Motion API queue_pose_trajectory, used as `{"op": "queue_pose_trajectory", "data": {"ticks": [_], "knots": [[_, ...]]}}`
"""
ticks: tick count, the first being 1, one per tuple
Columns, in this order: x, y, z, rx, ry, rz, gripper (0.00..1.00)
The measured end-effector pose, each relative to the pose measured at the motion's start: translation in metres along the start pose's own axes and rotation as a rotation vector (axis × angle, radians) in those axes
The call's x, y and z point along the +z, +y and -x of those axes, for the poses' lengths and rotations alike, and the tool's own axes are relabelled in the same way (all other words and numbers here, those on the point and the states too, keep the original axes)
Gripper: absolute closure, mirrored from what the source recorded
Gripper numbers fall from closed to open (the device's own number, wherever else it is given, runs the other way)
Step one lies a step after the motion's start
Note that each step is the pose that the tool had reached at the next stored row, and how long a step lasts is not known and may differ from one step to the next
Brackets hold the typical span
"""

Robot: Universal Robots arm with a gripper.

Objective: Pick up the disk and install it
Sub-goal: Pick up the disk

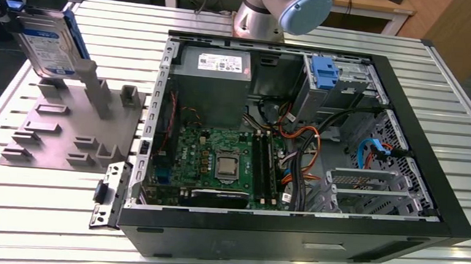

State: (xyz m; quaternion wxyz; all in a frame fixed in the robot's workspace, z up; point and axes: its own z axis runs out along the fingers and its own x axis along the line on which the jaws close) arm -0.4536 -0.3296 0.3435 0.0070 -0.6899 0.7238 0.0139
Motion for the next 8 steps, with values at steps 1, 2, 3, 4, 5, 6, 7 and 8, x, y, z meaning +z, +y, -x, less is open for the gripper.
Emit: {"op": "queue_pose_trajectory", "data": {"ticks": [1,2,3,4,5,6,7,8], "knots": [[-0.0005,0.0000,0.0000,0.000,0.0000,0.0000,0.64],[-0.0010,0.0000,0.0000,0.000,0.0000,0.0000,0.64],[-0.0017,0.0000,0.0001,0.000,0.0000,0.0001,0.64],[-0.0023,0.0000,0.0001,0.000,0.0000,0.0000,0.64],[-0.0030,0.0000,0.0001,0.000,0.0000,0.0000,0.64],[-0.0038,0.0000,0.0001,0.000,0.0000,0.0001,0.64],[-0.0045,0.0000,0.0001,0.000,0.0000,0.0001,0.64],[-0.0051,0.0000,0.0002,0.000,-0.0001,-0.0001,0.64]]}}
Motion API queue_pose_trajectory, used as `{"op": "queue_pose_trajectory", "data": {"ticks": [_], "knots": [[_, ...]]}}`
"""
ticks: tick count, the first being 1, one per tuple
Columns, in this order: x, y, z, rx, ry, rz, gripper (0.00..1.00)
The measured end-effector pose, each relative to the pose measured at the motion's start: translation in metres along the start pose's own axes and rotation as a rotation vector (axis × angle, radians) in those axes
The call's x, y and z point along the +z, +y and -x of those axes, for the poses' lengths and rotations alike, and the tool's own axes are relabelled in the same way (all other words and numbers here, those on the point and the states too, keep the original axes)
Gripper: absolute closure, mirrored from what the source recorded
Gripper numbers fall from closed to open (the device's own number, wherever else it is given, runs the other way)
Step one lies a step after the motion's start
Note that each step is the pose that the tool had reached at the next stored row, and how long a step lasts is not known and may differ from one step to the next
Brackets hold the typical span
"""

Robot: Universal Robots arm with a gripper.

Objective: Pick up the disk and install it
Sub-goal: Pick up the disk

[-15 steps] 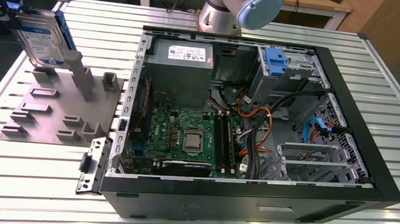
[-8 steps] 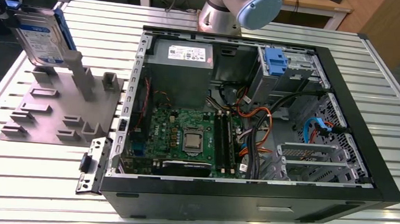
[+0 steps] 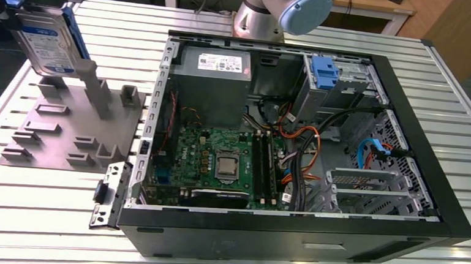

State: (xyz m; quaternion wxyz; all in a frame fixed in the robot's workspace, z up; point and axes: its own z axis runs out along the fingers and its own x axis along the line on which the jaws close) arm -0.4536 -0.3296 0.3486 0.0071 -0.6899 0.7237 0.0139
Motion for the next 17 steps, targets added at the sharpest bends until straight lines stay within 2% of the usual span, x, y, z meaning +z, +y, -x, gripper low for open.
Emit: {"op": "queue_pose_trajectory", "data": {"ticks": [17], "knots": [[-0.0085,0.0001,0.0003,0.000,0.0001,0.0001,0.64]]}}
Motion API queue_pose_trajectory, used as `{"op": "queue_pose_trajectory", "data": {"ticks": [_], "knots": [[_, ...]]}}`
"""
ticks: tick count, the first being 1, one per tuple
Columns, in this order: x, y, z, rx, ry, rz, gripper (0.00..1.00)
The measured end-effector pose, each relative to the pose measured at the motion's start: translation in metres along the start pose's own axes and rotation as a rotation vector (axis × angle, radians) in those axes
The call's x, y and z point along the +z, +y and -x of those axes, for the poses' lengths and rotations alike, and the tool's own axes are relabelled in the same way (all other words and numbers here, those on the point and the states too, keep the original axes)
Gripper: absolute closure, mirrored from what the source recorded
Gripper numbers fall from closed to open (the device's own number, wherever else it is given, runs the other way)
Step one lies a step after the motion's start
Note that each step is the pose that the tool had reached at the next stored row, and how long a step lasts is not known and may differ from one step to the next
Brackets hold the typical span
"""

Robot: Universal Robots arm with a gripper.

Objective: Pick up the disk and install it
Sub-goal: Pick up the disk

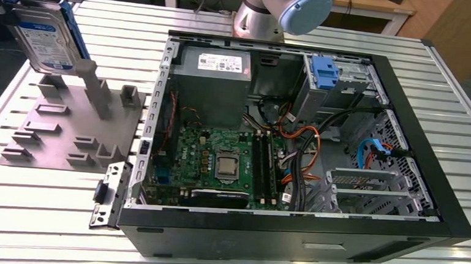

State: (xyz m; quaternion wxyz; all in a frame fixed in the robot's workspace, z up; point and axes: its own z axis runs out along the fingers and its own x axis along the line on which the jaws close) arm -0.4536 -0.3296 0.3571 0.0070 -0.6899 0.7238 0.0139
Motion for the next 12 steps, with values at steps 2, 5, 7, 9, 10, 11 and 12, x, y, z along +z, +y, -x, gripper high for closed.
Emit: {"op": "queue_pose_trajectory", "data": {"ticks": [2,5,7,9,10,11,12], "knots": [[-0.0007,0.0000,0.0000,0.000,0.0000,-0.0001,0.64],[-0.0014,0.0000,0.0000,0.000,-0.0001,-0.0002,0.64],[-0.0018,0.0000,0.0000,0.000,0.0000,-0.0001,0.64],[-0.0019,0.0000,0.0000,0.000,0.0000,-0.0001,0.64],[-0.0019,0.0000,0.0000,0.000,0.0000,-0.0001,0.64],[-0.0019,0.0000,0.0000,0.000,-0.0001,-0.0001,0.64],[-0.0019,0.0000,0.0000,0.000,0.0000,0.0000,0.64]]}}
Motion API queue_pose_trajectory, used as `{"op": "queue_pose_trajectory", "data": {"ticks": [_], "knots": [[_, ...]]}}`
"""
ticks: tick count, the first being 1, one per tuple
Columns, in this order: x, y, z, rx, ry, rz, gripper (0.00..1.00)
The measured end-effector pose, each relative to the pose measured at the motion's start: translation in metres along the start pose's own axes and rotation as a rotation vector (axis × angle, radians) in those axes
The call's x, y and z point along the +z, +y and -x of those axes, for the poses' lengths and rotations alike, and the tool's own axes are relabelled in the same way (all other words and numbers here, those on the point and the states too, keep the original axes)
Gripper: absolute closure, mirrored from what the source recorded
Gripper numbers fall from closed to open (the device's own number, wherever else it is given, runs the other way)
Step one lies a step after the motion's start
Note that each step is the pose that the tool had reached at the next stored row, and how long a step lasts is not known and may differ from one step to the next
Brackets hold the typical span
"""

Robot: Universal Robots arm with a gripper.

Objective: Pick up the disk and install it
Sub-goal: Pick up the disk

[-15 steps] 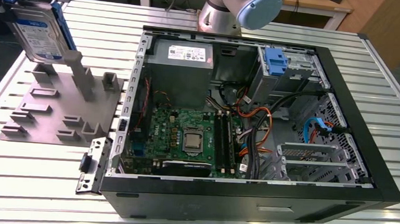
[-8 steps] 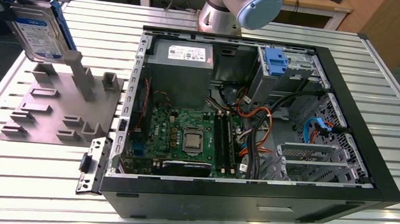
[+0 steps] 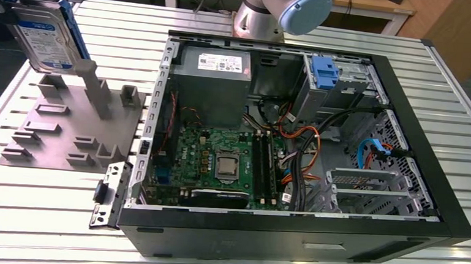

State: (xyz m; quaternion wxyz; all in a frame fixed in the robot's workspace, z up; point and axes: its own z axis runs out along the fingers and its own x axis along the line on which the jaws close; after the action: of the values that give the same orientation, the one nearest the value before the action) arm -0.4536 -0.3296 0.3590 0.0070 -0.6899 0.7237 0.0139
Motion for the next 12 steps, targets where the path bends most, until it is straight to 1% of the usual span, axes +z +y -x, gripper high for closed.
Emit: {"op": "queue_pose_trajectory", "data": {"ticks": [8,12], "knots": [[-0.0002,0.0000,0.0000,0.000,0.0000,0.0000,0.64],[-0.0016,0.0000,0.0000,0.000,0.0002,0.0003,0.64]]}}
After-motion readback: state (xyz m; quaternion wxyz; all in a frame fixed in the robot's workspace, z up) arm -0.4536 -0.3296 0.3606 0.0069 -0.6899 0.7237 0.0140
